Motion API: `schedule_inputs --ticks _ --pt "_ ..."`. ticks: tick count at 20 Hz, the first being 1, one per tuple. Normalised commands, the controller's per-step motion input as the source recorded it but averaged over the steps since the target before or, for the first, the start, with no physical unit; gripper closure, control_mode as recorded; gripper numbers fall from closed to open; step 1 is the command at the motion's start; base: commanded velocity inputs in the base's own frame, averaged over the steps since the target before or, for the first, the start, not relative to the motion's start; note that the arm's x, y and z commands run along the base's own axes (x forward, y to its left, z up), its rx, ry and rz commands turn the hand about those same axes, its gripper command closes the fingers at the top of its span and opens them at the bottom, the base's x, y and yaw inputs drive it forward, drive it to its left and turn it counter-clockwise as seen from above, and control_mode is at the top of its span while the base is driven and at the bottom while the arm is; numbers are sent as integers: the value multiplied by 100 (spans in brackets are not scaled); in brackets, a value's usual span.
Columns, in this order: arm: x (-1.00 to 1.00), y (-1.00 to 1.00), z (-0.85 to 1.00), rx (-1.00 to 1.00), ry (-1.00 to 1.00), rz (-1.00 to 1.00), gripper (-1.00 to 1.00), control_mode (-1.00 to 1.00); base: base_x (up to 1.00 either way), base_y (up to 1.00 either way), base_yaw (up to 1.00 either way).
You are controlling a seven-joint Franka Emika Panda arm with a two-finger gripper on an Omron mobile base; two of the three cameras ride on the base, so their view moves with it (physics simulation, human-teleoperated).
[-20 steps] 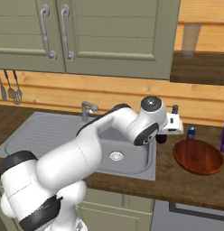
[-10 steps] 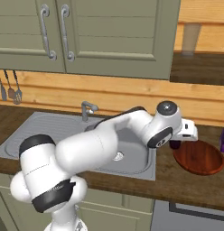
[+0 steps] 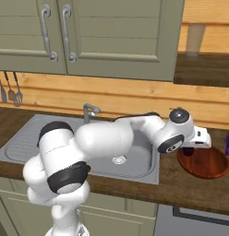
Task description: Pick the eggplant from the sink and place it in the bowl. Then pick the bowl and place it in the microwave. Then close the microwave door and press the start button.
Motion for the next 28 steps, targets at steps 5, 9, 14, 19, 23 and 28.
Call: schedule_inputs --ticks 5,9,14,19,23,28 --pt "13 -31 -15 0 3 0 100 -100 0 0 0" --pt "11 -24 -19 0 2 0 100 -100 0 0 0" --pt "5 -25 -22 0 4 0 100 -100 0 0 0" --pt "1 -10 -29 0 2 0 100 -100 0 0 0" --pt "3 -2 -36 0 2 0 100 -100 0 0 0" --pt "6 0 -35 0 2 0 100 -100 0 0 0"
